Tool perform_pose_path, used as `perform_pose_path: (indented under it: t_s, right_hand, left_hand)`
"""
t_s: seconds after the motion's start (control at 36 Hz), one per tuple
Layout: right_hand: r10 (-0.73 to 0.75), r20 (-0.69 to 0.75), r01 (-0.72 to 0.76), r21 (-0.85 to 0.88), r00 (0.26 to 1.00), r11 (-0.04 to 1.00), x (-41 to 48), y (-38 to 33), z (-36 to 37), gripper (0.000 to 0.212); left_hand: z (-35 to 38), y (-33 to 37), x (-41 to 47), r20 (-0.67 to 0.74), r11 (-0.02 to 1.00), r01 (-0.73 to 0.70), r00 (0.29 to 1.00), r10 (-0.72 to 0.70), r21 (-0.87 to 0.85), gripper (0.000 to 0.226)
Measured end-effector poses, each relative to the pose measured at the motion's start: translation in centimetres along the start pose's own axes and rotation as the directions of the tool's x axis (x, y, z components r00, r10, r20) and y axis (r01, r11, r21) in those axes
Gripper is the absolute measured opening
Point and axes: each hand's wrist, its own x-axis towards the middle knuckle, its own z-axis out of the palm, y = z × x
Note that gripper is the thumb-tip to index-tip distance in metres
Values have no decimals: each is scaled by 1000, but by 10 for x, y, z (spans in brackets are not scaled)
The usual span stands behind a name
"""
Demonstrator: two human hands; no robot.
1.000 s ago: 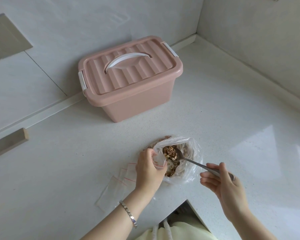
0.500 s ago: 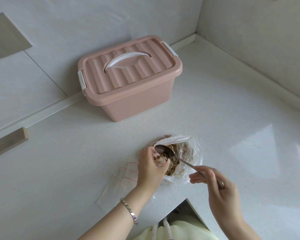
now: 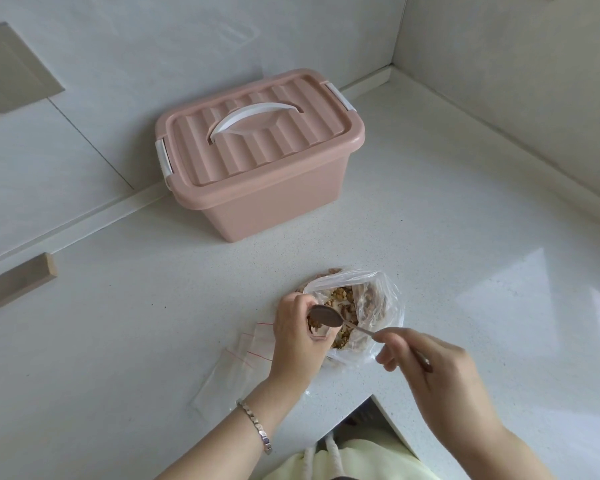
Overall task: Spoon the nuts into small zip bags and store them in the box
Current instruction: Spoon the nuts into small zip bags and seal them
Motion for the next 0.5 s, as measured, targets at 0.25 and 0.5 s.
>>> perform_pose_path:
  t_s: [0.25,0.5]
  right_hand:
    - [-92,-7,92,30,996,995,7,-4,-3,39]
    - [201,-57,-198,48,978,979,10,32,-8,47]
  left_hand:
    - [-7,-2,0,-11,995,76,997,-77,-71,37]
    - [-17,-9,8,41,944,321,947,-319,-81,33]
